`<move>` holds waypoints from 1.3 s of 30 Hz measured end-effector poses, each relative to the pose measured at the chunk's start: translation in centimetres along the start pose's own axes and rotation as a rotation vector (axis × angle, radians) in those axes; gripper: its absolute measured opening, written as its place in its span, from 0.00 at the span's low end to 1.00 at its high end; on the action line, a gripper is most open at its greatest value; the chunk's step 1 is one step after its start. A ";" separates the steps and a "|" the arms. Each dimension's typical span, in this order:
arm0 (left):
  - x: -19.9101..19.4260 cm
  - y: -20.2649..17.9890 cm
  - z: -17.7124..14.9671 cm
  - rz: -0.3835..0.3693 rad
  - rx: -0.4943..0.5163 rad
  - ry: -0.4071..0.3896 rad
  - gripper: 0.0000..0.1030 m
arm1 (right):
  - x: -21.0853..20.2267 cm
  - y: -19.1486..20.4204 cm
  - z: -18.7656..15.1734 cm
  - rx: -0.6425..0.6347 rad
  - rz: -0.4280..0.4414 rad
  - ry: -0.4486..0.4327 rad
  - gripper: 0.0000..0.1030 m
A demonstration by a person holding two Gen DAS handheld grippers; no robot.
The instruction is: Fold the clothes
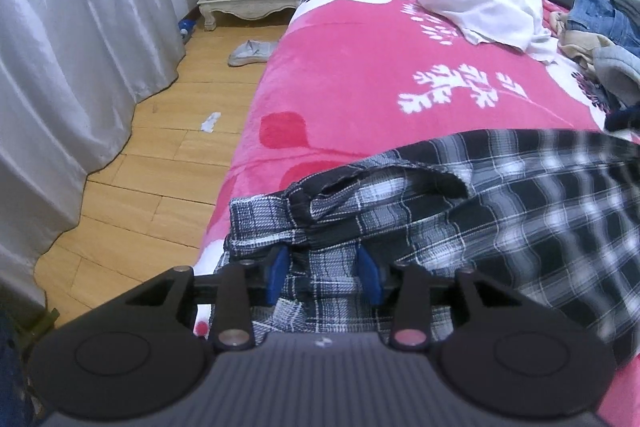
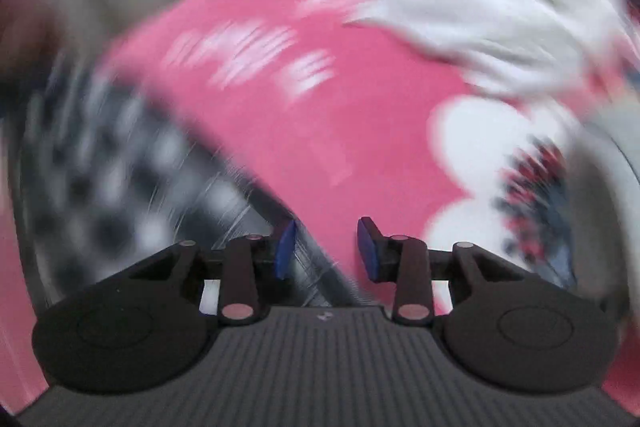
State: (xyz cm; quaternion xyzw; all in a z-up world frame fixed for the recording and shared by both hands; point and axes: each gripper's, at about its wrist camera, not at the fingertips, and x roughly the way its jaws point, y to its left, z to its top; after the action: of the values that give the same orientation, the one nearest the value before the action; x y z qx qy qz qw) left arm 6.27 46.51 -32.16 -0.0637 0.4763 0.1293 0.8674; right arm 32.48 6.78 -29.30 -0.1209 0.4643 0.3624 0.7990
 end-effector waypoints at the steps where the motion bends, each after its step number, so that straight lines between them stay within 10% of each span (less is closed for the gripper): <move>1: -0.2 0.0 0.0 0.004 -0.013 -0.001 0.41 | -1.3 -1.0 -0.3 0.066 0.007 -0.029 0.33; 5: -1.6 -0.2 -0.1 0.027 -0.075 -0.015 0.49 | -6.3 -5.2 -1.6 0.331 0.033 -0.144 0.33; 12: -6.4 -4.3 -1.0 0.014 -0.071 -0.083 0.51 | -16.8 -3.4 -9.2 0.395 0.221 -0.058 0.37; 15: -7.6 -9.1 -1.8 -0.084 0.027 -0.084 0.51 | -17.5 -1.0 -12.8 0.295 0.207 0.097 0.38; 20: -7.2 -21.0 -4.5 -0.295 0.340 -0.038 0.51 | -16.1 2.9 -18.8 -0.088 -0.100 0.242 0.36; 28: -5.5 -35.6 -9.3 -0.429 0.698 -0.063 0.49 | -13.6 3.6 -23.4 -0.487 -0.185 0.205 0.24; 29: -5.2 -36.7 -9.6 -0.438 0.719 -0.061 0.49 | -13.3 3.1 -23.4 -0.493 -0.188 0.207 0.08; 33: -4.5 -39.5 -10.4 -0.442 0.788 -0.075 0.48 | -14.2 0.9 -22.7 -0.359 -0.137 0.151 0.02; 39: -3.6 -40.4 -9.6 -0.437 0.700 -0.056 0.05 | -15.0 -1.5 -21.9 -0.203 -0.056 0.073 0.01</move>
State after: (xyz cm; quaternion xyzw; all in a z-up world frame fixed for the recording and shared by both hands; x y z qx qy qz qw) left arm 8.19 4.91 -34.75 0.1390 0.4428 -0.2261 0.8565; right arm 14.59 -12.84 -28.84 -0.2272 0.4507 0.3802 0.7750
